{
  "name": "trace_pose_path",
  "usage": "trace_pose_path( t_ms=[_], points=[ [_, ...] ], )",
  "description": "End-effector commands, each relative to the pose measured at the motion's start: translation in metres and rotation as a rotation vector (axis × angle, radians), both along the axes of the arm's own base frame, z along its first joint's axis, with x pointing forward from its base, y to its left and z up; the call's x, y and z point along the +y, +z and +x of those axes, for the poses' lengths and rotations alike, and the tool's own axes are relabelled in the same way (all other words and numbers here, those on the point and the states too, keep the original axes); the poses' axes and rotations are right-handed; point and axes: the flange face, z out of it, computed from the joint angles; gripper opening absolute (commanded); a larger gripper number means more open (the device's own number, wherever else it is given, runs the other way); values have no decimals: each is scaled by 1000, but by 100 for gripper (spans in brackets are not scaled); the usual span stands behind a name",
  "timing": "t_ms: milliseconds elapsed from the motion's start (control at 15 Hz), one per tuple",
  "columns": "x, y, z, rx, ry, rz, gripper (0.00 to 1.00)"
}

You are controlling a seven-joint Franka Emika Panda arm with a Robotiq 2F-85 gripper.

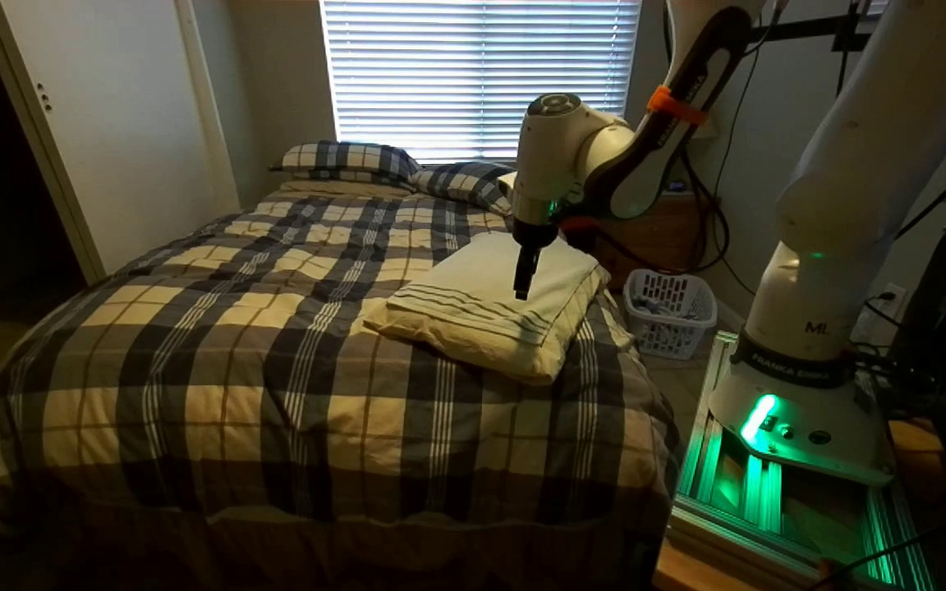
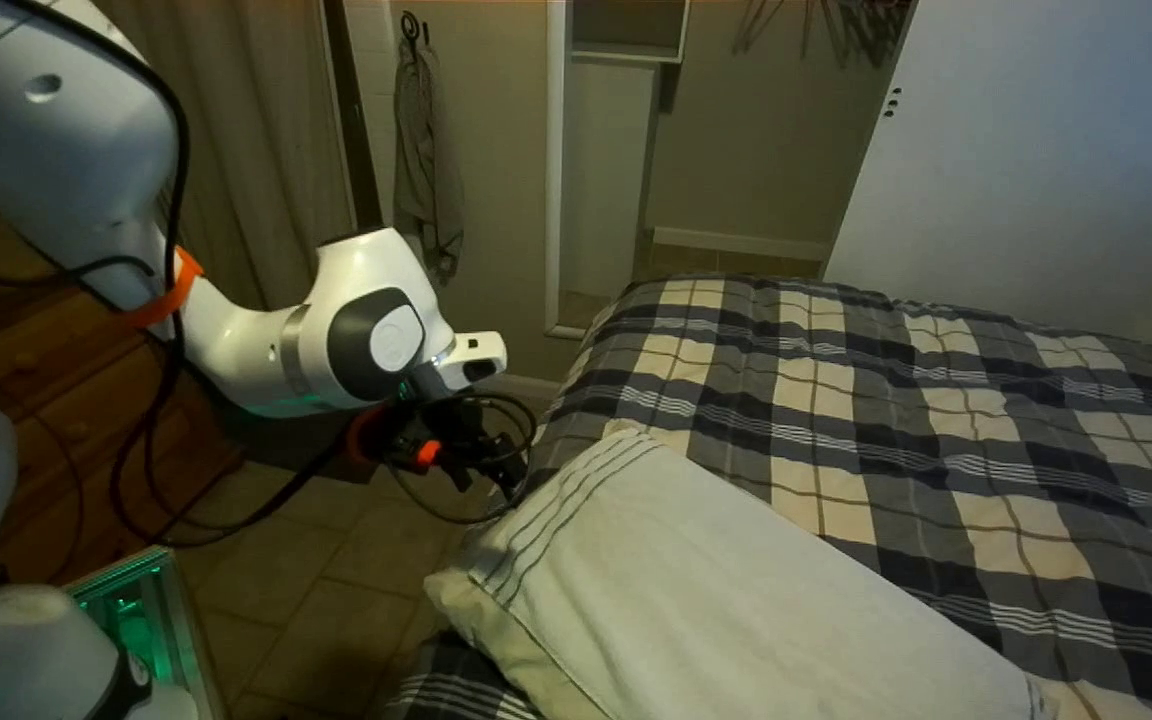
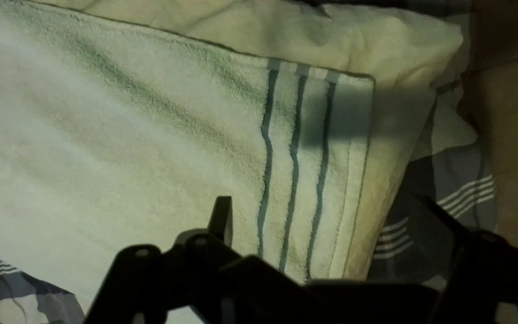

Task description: Fold the towel

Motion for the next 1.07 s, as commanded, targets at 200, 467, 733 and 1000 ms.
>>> trace_pose_path(
  t_ms=[200, 467, 733, 1000],
  points=[
    [-5, -46, -18, 37, -71, -46, 100],
    [-4, -72, -24, 81, -81, -52, 100],
    [-3, -93, -25, 116, -28, -55, 100],
    [-6, -107, -23, 129, 8, -72, 100]
  ],
)
